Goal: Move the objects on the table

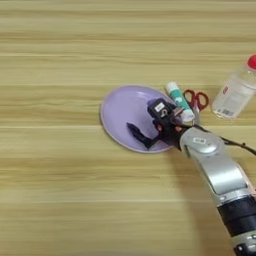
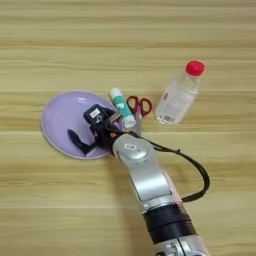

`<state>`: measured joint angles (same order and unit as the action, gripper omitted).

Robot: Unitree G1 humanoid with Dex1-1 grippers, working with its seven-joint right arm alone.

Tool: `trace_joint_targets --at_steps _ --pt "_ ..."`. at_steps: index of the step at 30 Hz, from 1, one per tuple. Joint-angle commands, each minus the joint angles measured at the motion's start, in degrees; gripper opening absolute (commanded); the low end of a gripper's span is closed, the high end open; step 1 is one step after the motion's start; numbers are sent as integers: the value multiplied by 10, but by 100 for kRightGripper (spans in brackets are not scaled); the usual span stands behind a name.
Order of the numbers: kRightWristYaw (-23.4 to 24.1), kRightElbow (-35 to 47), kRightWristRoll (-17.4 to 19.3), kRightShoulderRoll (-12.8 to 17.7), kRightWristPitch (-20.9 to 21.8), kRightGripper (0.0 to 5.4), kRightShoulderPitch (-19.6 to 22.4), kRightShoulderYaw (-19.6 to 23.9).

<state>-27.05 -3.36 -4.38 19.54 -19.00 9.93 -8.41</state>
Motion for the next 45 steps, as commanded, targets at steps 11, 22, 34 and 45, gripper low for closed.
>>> trace_joint_targets --at_steps 11,22,34,45 --pt "9 61 8 13 -19 538 27 27" --pt "13 35 11 10 -14 538 38 41" --pt "11 -20 24 4 -10 538 58 52" --pt "-20 -14 62 -6 -53 538 57 53"
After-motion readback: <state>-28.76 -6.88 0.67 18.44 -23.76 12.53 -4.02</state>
